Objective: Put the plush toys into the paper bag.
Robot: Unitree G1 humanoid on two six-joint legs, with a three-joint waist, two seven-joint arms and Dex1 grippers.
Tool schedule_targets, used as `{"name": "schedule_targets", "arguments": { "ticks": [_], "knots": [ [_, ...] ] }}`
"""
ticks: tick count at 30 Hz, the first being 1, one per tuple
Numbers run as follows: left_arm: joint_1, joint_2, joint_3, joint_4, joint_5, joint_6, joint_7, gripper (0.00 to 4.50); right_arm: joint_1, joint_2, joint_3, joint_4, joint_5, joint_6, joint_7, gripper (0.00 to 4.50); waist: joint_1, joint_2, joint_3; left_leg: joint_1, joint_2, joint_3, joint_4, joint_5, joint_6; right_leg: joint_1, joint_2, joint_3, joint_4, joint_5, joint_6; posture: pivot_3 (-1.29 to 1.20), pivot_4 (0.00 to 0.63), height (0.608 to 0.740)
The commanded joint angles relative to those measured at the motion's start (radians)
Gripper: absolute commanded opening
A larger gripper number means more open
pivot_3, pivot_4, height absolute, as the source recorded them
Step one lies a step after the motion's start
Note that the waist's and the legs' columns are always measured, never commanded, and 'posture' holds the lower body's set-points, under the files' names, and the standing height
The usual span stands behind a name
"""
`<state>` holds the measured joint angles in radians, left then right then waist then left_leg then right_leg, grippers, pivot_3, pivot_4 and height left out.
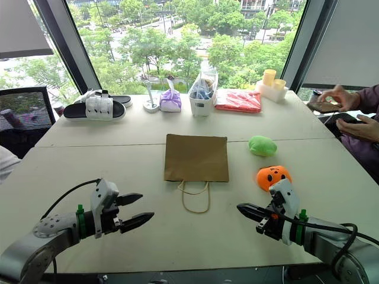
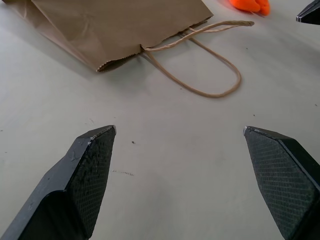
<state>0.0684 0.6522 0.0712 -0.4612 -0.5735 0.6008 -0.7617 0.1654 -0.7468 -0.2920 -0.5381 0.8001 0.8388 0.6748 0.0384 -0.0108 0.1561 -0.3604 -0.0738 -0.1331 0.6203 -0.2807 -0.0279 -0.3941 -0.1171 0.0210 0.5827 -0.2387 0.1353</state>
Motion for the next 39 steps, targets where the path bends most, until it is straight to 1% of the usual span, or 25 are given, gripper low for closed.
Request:
{"name": "schedule_targets", "arguments": {
  "ticks": [1,12,18,20,23,27,32,34,36,37,39],
  "knots": [
    [-0.012,0.005,0.0,-0.006,0.014,-0.031,-0.014,4.19,-0.008,0.0,-0.009,-0.034,0.005,-0.011,-0.004,0.0,0.0,0.0,0.0,0.0,0.0,0.0,0.0,0.0,0.0,0.0,0.0,0.0,0.0,0.0,0.0,0.0,0.15,0.74],
    [-0.03,0.012,0.004,0.026,0.032,-0.043,-0.024,4.19,-0.007,0.024,0.009,-0.045,0.0,-0.014,-0.035,0.0,0.0,0.0,0.0,0.0,0.0,0.0,0.0,0.0,0.0,0.0,0.0,0.0,0.0,0.0,0.0,0.0,0.15,0.74],
    [-0.065,0.034,-0.003,0.064,0.072,-0.088,-0.062,4.19,-0.011,0.027,0.02,-0.043,-0.011,-0.021,-0.043,0.0,-0.001,0.0,0.0,0.0,0.0,0.0,0.0,0.0,0.0,0.0,0.0,0.0,0.0,0.0,0.0,0.0,0.15,0.74],
    [-0.112,0.056,-0.033,0.085,0.109,-0.134,-0.104,4.19,-0.016,0.029,0.021,-0.043,-0.011,-0.021,-0.048,0.0,0.0,0.0,0.0,0.0,0.0,0.0,0.0,0.0,0.0,0.0,0.0,0.0,0.0,0.0,0.0,0.0,0.15,0.74],
    [-0.209,0.079,-0.123,0.128,0.188,-0.229,-0.189,4.19,-0.03,0.027,0.038,-0.038,-0.021,-0.02,-0.053,0.0,0.003,-0.001,0.0,-0.001,0.0,0.001,0.001,0.0,0.0,0.0,0.0,-0.002,0.0,0.0,0.0,0.0,0.15,0.74],
    [-0.396,-0.009,-0.261,0.292,0.269,-0.355,-0.271,4.19,-0.06,0.032,0.064,-0.031,-0.039,-0.024,-0.063,0.0,0.002,-0.001,0.0,0.0,-0.001,0.001,0.003,0.0,0.0,0.003,0.0,-0.002,0.0,0.001,0.0,0.0,0.15,0.74],
    [-0.545,-0.124,-0.356,0.505,0.34,-0.504,-0.354,4.19,-0.068,0.049,0.085,-0.047,-0.047,-0.021,-0.089,0.0,-0.003,-0.001,0.0,-0.001,-0.002,0.001,0.002,0.0,0.0,0.0,0.001,-0.002,0.0,0.003,0.004,0.0,0.15,0.74],
    [-0.59,-0.163,-0.371,0.569,0.353,-0.555,-0.379,3.67,-0.058,0.064,0.089,-0.066,-0.05,-0.025,-0.109,0.0,-0.001,-0.001,0.0,-0.002,-0.002,0.0,0.002,0.0,0.0,-0.001,0.002,-0.002,0.001,0.003,0.004,0.0,0.15,0.74],
    [-0.622,-0.185,-0.376,0.609,0.357,-0.585,-0.404,2.94,-0.038,0.081,0.083,-0.09,-0.046,-0.026,-0.129,0.0,-0.001,-0.001,0.0,-0.003,-0.002,0.0,0.002,0.0,0.0,-0.002,0.002,-0.003,0.001,0.003,0.004,0.0,0.15,0.74],
    [-0.635,-0.192,-0.376,0.627,0.361,-0.597,-0.413,2.35,-0.025,0.089,0.083,-0.101,-0.046,-0.027,-0.136,0.0,-0.001,-0.001,0.0,-0.004,-0.001,-0.001,0.002,0.0,0.0,-0.002,0.002,-0.003,0.001,0.003,0.004,0.0,0.15,0.74],
    [-0.655,-0.193,-0.386,0.658,0.389,-0.646,-0.433,1.31,-0.004,0.104,0.092,-0.117,-0.052,-0.033,-0.15,0.0,-0.001,-0.001,0.0,-0.004,-0.002,-0.001,0.002,0.0,0.0,-0.002,0.002,-0.003,0.001,0.003,0.004,0.0,0.15,0.74]
  ]
}}
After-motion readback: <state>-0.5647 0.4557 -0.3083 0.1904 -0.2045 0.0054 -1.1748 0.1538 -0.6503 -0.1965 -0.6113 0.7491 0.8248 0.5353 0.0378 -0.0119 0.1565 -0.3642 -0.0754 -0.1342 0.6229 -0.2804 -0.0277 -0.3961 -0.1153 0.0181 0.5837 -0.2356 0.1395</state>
